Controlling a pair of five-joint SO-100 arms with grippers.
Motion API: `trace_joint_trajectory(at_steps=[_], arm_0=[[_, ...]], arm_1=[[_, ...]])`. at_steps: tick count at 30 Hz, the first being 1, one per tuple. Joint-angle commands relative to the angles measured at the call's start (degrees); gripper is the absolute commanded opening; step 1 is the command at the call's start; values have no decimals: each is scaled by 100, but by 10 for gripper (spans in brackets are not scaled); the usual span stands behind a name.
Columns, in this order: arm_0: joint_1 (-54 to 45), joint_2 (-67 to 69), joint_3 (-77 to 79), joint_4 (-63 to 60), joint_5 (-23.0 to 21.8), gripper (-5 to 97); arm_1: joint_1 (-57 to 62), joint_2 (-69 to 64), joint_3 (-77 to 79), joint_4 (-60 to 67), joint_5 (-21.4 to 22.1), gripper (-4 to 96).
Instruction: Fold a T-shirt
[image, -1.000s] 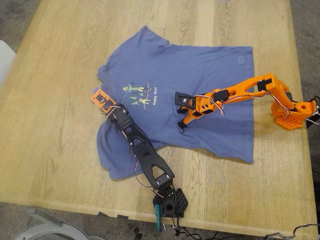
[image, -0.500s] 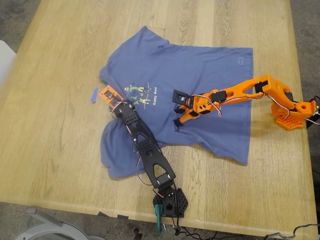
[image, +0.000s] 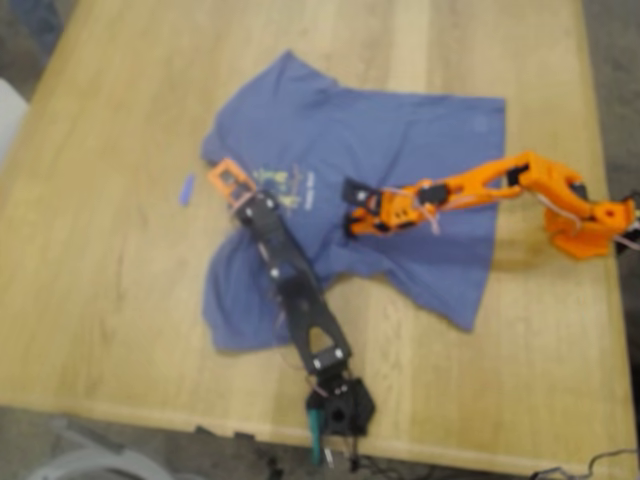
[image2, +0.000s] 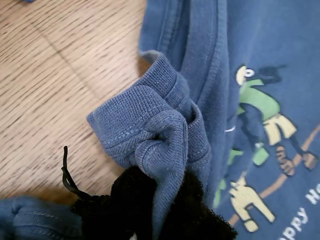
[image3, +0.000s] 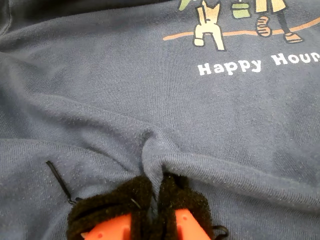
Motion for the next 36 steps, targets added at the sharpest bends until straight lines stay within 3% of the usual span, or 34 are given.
trace_joint_trajectory(at_steps=[1, 13, 25, 36], arm_0=[[404, 1617, -255, 105, -9, -1], [1389, 2408, -255, 422, -9, -1], [2074, 2663, -246, 545, 26, -1], [3568, 2593, -229, 536, 44, -1]], arm_1=[[123, 141, -44, 18, 18, 1], [765, 1055, 888, -439, 26, 1], [1661, 2514, 3129, -1600, 44, 1], [2294, 3577, 4368, -1978, 35, 1]])
